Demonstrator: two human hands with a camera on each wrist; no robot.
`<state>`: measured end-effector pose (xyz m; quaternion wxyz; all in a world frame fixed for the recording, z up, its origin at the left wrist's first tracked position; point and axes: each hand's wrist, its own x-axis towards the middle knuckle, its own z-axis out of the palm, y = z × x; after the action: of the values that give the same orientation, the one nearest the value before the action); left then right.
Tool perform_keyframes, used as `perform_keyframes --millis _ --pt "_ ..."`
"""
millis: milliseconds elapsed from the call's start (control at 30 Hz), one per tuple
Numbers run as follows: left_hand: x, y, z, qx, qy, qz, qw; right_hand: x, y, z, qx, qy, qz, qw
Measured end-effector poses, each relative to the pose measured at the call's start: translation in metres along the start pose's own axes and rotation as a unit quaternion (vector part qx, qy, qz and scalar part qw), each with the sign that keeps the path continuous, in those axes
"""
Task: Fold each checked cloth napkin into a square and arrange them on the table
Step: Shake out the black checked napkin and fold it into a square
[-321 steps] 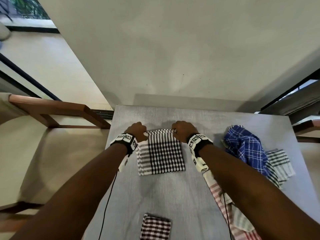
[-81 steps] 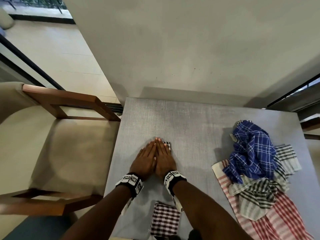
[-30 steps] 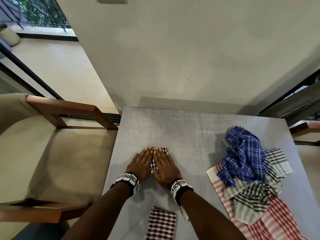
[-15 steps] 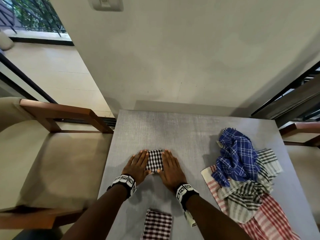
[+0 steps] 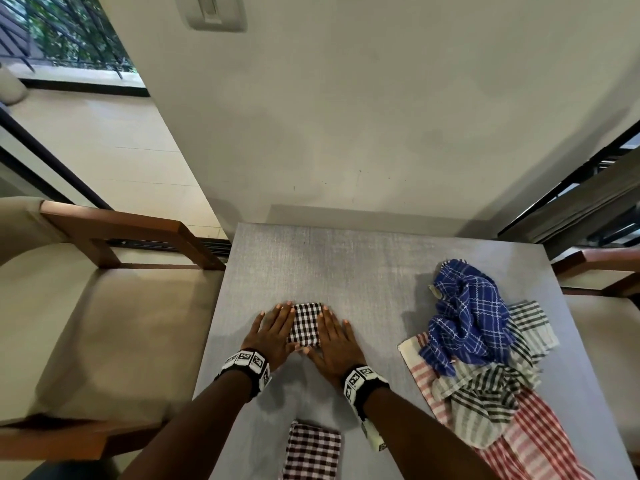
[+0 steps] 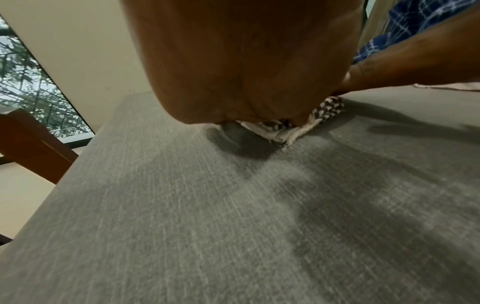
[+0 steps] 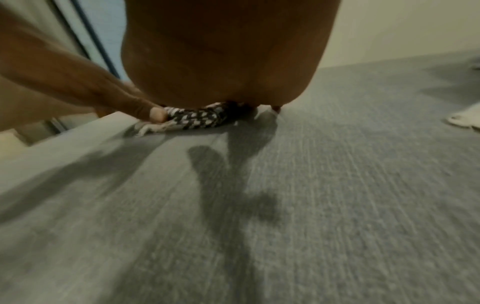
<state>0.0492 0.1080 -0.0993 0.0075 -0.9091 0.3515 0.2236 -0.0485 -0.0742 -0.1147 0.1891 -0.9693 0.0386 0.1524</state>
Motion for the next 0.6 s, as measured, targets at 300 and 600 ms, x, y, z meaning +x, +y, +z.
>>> perform_keyframes --millis 300,600 --pt "-0.011 -0.015 -0.012 -0.244 0.130 -0.168 0.946 0.019 -0.011 -0.035 0.202 0.076 0.194 0.957" --pt "0.000 -0.012 -0.016 -0.311 -0.022 -0.257 0.915 0.042 -0.033 -0.030 0.197 0.019 0.235 0.952"
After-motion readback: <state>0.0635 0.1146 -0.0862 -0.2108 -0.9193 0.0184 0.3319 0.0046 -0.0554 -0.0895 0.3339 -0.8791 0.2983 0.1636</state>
